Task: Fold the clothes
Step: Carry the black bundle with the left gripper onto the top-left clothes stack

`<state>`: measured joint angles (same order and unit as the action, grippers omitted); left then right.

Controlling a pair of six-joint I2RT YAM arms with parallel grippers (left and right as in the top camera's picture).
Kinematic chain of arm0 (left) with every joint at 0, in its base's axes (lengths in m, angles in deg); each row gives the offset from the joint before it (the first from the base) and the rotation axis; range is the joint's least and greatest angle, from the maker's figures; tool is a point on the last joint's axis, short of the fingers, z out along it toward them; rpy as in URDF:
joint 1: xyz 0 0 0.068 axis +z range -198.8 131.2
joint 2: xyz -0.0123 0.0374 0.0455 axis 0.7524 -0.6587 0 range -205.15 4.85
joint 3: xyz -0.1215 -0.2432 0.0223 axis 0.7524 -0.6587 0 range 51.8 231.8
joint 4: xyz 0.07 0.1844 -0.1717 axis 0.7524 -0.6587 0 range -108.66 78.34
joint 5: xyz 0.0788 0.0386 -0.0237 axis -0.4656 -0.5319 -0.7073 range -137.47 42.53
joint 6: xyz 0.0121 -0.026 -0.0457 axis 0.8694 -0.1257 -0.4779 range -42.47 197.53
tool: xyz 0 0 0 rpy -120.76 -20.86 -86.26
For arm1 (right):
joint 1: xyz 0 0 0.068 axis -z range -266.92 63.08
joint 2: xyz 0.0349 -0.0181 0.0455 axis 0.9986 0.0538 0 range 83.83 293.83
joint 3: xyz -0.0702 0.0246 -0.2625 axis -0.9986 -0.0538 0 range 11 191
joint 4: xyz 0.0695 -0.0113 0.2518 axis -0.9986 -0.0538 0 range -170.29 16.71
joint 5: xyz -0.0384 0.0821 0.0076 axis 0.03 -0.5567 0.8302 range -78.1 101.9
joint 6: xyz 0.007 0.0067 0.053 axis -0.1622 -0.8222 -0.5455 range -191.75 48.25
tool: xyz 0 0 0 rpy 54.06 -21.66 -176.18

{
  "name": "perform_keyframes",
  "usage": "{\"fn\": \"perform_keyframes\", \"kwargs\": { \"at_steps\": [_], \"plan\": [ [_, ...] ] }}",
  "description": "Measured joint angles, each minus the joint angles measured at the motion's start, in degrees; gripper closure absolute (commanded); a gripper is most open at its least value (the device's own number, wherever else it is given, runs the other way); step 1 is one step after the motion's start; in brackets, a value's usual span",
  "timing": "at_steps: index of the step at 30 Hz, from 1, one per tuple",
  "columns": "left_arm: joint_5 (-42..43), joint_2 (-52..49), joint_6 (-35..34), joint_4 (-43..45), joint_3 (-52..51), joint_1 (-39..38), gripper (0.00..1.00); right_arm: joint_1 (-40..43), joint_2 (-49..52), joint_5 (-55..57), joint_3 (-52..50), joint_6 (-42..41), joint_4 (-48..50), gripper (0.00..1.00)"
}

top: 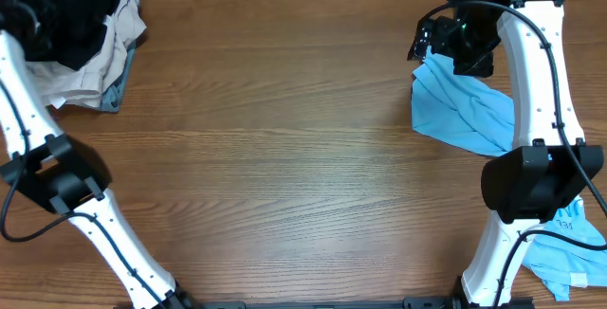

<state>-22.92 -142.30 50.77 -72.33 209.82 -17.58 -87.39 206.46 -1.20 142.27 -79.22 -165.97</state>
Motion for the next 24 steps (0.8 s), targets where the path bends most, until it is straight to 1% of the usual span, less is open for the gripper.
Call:
{"fn": "perform_keyframes", "kwargs": {
  "at_steps": [1, 2, 3, 4, 6, 10, 16, 21, 24],
  "plan": [
    [-0.3, 0.0, 0.8, -2.4, 0.0, 1.2, 0.63, 0.0, 0.0, 0.0, 0.0, 0.0, 0.2, 0.0],
    [-0.7, 0.0, 1.7, -4.7, 0.0, 2.3, 0.4, 0.0, 0.0, 0.0, 0.0, 0.0, 0.3, 0.0],
    [-1.4, 0.0, 2.3, -6.7, 0.0, 3.7, 0.09, 0.0, 0.0, 0.0, 0.0, 0.0, 0.5, 0.0],
    [-2.8, 0.0, 3.1, -9.0, 0.0, 5.5, 0.0, 0.0, 0.0, 0.0, 0.0, 0.0, 0.6, 0.0],
    [-4.1, 0.0, 3.5, -10.5, 0.0, 7.5, 0.0, 0.0, 0.0, 0.0, 0.0, 0.0, 0.7, 0.0],
    [-5.6, 0.0, 5.2, -10.3, 0.0, 10.5, 0.0, 0.0, 0.0, 0.0, 0.0, 0.0, 1.2, 0.0],
    [-4.3, 0.0, 8.1, -9.3, 1.5, 10.1, 0.0, 0.0, 0.0, 0.0, 0.0, 0.0, 1.1, 0.0],
    [-1.7, 0.0, 11.0, -12.4, 9.4, 8.8, 0.0, 0.0, 0.0, 0.0, 0.0, 0.0, 1.1, 0.0],
    [-1.1, 0.2, 15.1, -14.9, 16.1, 7.7, 0.0, 0.0, 0.0, 0.0, 0.0, 0.0, 1.1, 0.0]
  ]
}}
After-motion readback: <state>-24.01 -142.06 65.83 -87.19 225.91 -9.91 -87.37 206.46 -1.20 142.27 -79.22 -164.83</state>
